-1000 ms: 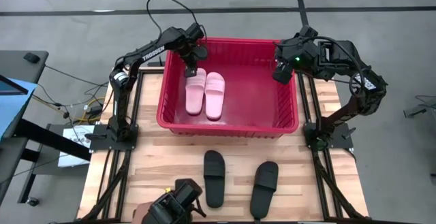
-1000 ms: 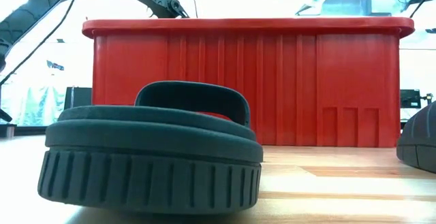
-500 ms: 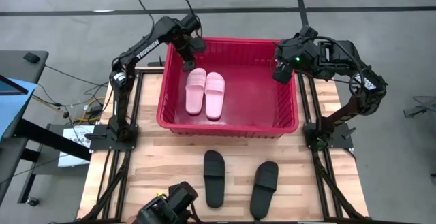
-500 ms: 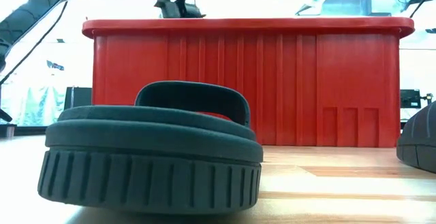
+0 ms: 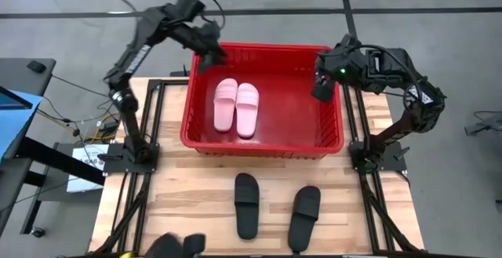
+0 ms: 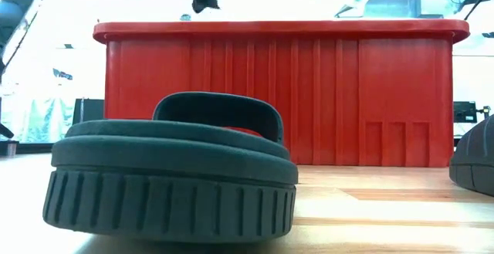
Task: Pick and place slides into bin
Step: Put the right black slide into the red bin
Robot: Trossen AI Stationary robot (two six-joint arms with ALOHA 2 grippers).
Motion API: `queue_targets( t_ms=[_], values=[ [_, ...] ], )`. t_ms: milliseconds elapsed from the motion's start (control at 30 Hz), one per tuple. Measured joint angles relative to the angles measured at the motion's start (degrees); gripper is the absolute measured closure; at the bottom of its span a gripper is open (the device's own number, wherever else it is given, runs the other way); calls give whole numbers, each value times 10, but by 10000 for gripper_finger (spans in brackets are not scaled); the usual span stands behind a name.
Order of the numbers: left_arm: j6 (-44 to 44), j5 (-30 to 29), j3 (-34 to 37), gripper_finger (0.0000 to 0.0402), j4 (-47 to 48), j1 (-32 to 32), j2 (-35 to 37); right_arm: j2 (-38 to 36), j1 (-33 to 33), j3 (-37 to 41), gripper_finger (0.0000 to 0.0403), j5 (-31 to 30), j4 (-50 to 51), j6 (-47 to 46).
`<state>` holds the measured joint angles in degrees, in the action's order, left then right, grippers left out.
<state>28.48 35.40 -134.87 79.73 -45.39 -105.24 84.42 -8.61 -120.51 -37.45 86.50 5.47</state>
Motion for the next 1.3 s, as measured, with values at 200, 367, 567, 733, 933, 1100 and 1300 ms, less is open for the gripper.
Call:
queue_targets(
  t_ms=[200, 367, 567, 733, 933, 1100, 1300],
  values=[
    [-21, 61, 0, 236, -35, 4, 81, 0, 35, 0, 127, 1, 0, -28],
    [-51, 78, 0, 236, -29, 14, 129, -1, 82, 0, 127, 1, 1, -72],
    [-102, 79, 15, 236, -35, 62, 170, -1, 155, 0, 127, 2, 1, -125],
    [-184, 46, 112, 236, -125, 118, 233, -1, 220, 0, 127, 2, 2, -177],
    [-280, -79, 297, 236, -288, 186, 370, -1, 297, 0, 127, 1, 1, -238],
    [-324, -158, 446, 236, -393, 248, 475, -1, 340, 0, 127, 1, -5, -297],
    [-364, -220, 610, 236, -505, 321, 573, 6, 380, 0, 127, -1, -21, -391]
  ],
)
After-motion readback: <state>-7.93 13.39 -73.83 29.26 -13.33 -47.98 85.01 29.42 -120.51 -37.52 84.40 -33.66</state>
